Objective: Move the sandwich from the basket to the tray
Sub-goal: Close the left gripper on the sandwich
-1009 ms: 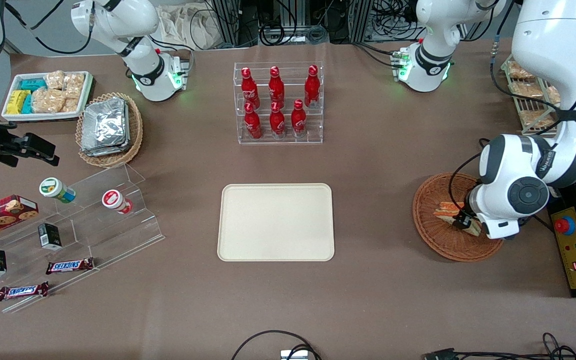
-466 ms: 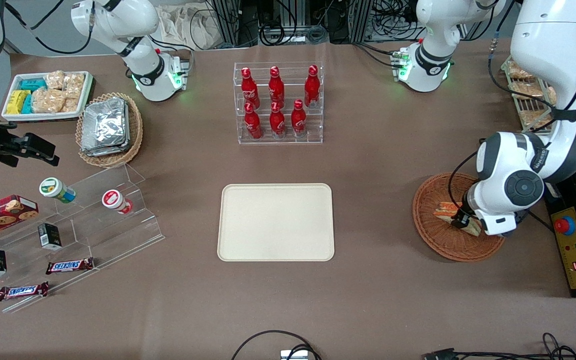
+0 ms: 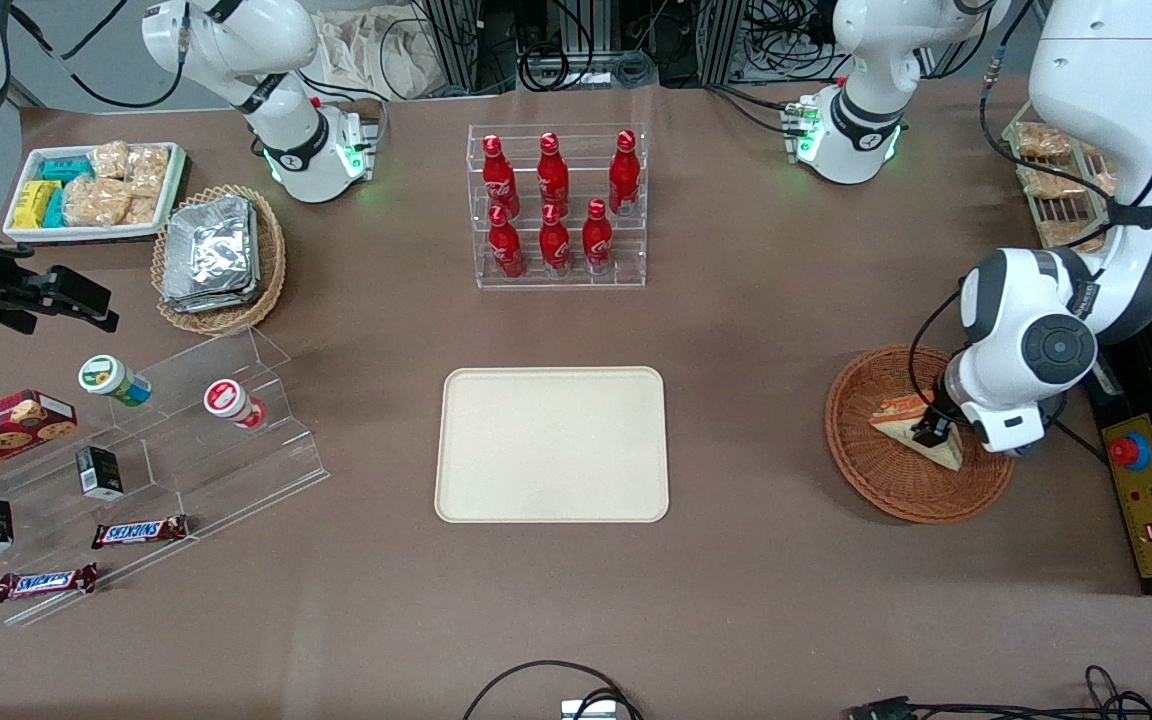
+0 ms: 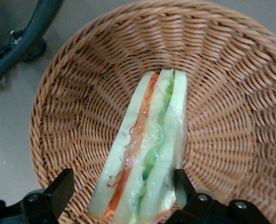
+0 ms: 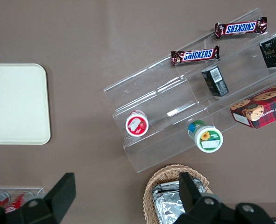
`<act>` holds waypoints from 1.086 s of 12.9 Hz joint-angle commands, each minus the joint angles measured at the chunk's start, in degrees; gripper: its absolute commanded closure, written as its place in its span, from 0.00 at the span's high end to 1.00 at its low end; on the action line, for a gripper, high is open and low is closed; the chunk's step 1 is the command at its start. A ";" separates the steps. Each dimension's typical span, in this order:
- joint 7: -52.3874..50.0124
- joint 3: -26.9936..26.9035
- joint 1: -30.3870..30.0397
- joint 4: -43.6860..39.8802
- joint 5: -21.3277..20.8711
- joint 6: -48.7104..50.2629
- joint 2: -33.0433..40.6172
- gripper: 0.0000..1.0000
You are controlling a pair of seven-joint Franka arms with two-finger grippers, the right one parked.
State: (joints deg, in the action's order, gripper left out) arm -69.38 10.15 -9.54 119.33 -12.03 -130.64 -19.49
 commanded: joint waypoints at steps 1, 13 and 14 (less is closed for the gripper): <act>-0.93 0.31 -0.83 2.49 -0.10 -1.72 1.56 0.94; -4.27 1.01 0.31 -4.62 0.25 3.80 -2.22 0.00; -3.31 1.02 0.31 -5.59 0.17 5.56 -2.22 0.00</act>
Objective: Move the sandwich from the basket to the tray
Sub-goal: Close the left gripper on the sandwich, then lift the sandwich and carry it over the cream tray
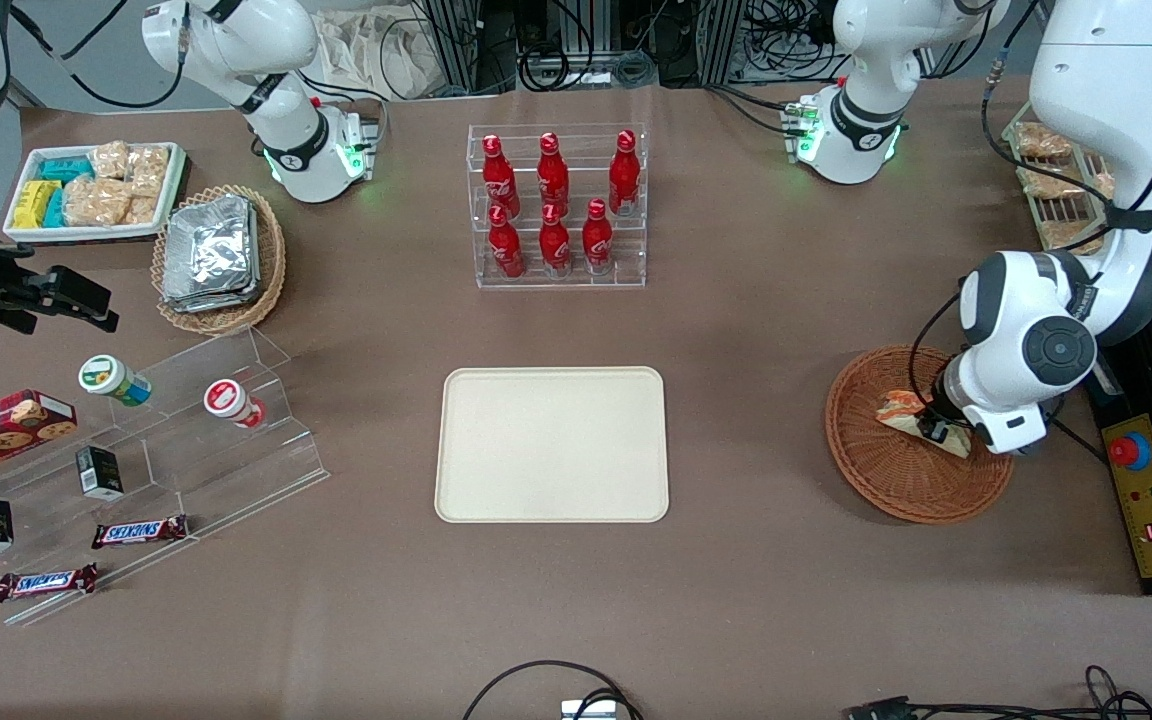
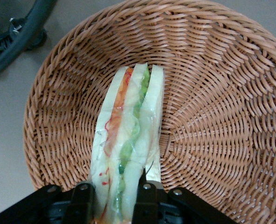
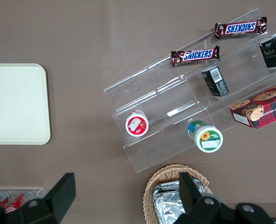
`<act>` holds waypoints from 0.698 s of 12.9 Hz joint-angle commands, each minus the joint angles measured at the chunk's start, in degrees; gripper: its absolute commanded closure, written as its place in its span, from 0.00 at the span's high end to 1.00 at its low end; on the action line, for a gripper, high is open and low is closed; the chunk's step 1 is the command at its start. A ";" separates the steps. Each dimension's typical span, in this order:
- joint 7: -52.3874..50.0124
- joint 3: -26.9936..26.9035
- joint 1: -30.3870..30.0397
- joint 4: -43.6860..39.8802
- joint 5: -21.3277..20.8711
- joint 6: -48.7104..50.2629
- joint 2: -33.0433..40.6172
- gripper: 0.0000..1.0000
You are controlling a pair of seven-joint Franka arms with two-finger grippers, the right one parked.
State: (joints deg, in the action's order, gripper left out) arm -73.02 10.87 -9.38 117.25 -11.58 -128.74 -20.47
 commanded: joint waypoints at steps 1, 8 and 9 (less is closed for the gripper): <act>2.43 0.47 0.16 -4.22 -0.28 4.98 -1.06 0.00; 15.52 5.47 0.42 -20.47 0.16 23.35 -1.23 0.00; 16.76 6.96 0.42 -22.14 0.07 24.23 -1.32 0.00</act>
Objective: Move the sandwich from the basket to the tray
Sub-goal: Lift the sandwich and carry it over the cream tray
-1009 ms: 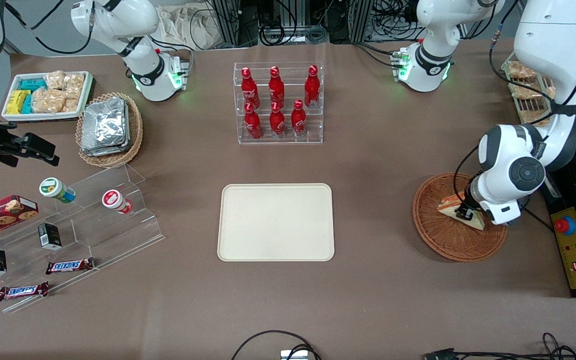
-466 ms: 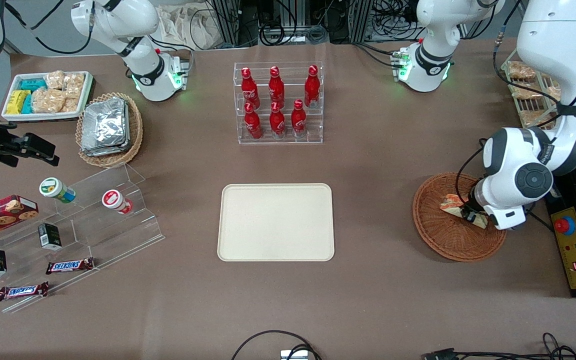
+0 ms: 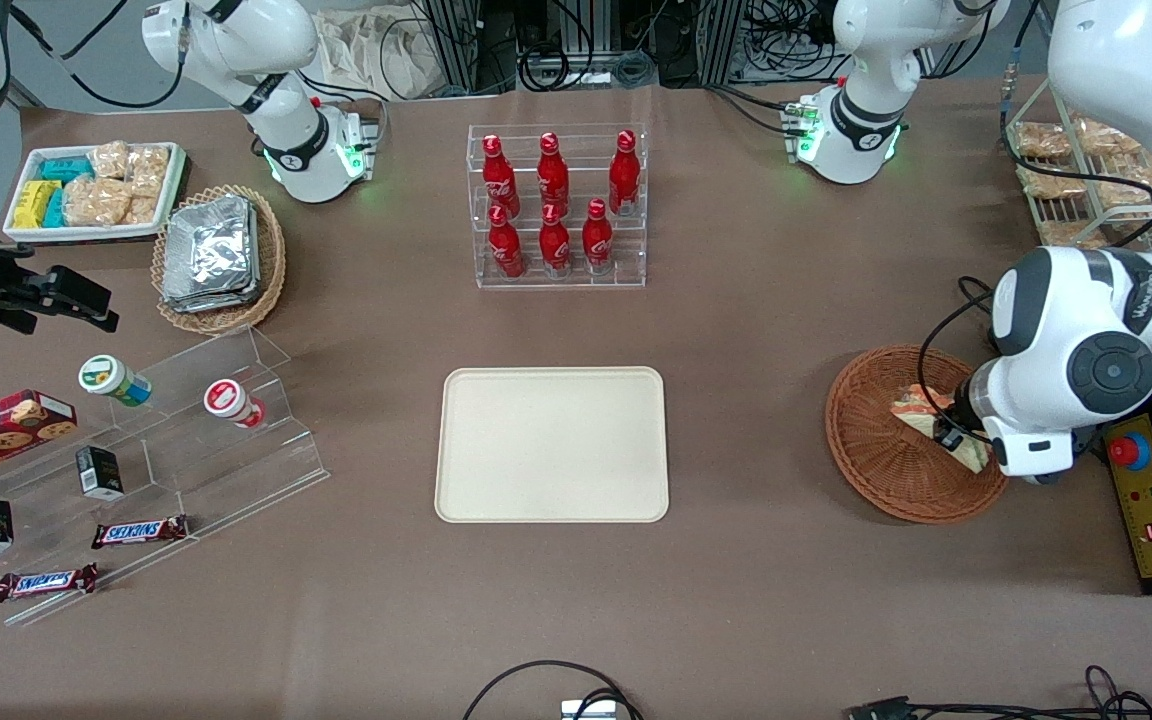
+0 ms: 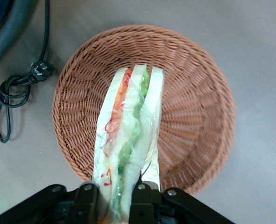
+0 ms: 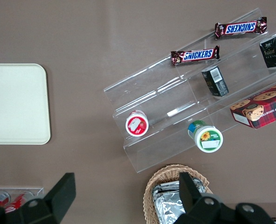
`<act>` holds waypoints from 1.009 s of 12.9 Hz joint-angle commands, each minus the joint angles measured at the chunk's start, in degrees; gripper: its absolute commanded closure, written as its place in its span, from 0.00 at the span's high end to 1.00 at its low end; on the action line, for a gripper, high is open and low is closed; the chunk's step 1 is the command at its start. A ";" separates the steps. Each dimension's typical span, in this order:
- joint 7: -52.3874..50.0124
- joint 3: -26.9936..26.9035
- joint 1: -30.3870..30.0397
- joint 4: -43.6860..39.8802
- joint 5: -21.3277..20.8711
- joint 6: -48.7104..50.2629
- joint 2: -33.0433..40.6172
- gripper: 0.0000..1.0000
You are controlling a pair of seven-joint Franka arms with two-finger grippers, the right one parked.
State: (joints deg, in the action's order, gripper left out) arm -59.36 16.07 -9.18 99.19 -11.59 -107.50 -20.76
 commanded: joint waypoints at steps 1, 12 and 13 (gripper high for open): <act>3.11 3.16 0.21 -5.31 0.08 3.08 -1.22 0.00; 3.81 14.25 16.19 -17.01 -2.19 -1.90 -16.84 0.00; 4.08 14.25 17.43 -17.01 -5.16 -4.10 -17.91 0.00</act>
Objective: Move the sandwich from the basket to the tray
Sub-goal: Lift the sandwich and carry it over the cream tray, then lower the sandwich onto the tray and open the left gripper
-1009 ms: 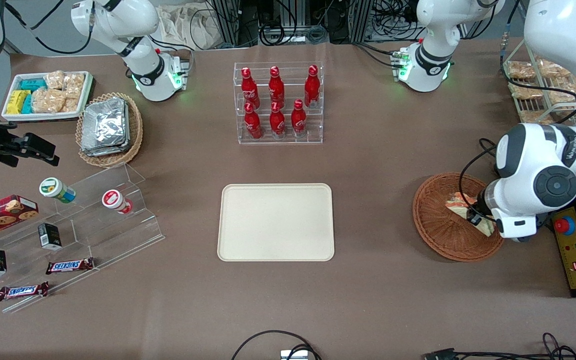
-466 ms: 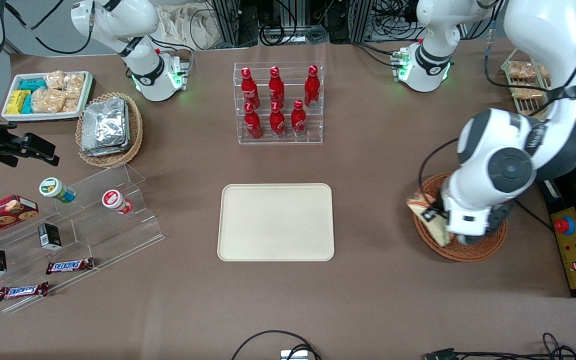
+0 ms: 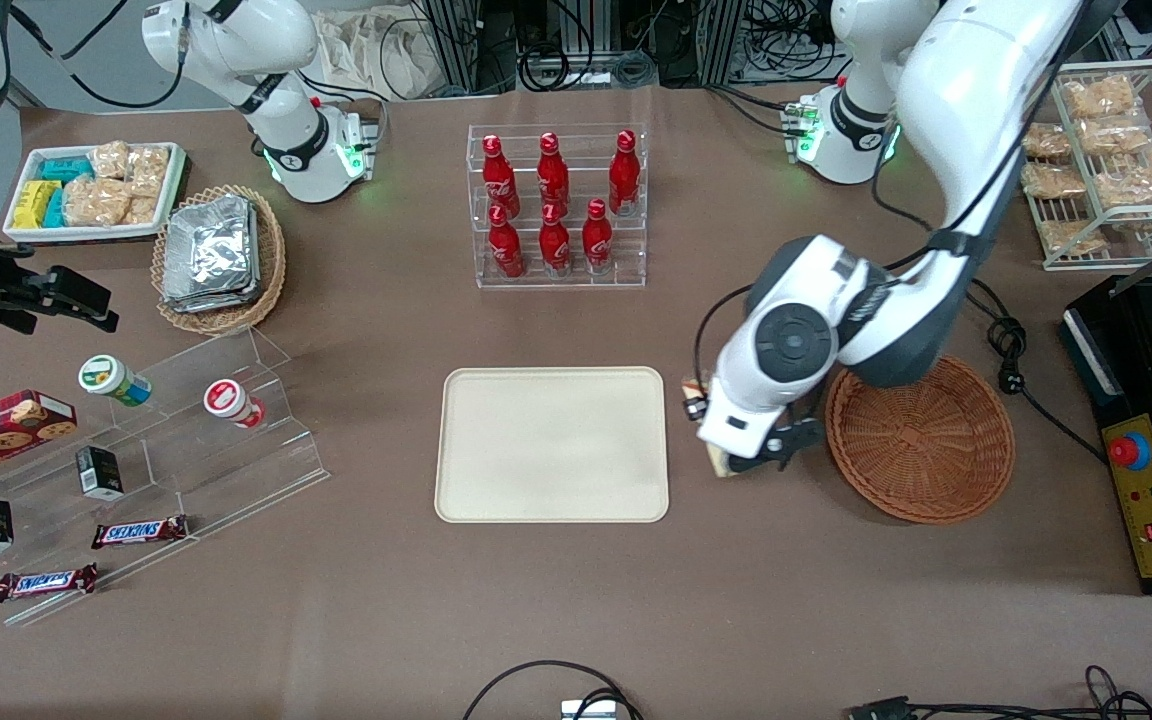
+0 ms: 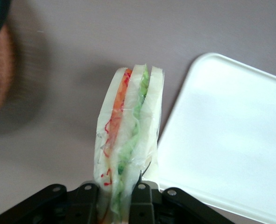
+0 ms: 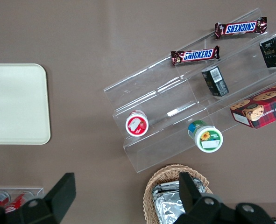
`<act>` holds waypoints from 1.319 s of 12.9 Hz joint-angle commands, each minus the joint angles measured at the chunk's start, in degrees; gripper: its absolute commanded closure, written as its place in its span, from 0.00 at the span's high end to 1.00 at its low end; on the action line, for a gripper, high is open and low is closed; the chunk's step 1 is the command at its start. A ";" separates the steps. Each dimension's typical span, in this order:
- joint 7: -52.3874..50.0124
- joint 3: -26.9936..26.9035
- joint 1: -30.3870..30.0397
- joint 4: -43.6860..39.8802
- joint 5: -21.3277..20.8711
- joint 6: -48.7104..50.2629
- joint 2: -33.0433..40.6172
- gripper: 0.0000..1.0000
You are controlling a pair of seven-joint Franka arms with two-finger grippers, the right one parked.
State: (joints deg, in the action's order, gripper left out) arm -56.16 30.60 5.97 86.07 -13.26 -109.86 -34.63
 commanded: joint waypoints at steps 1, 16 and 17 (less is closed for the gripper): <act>0.61 -0.28 4.20 -4.07 -6.75 -4.63 -5.78 0.00; 1.23 -0.28 8.26 -4.86 -14.43 -12.48 -13.36 1.00; 1.14 -0.28 8.18 -4.86 -14.43 -12.48 -13.10 1.00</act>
State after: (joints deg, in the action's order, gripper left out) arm -55.47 30.56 13.48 83.03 -26.69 -122.80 -47.30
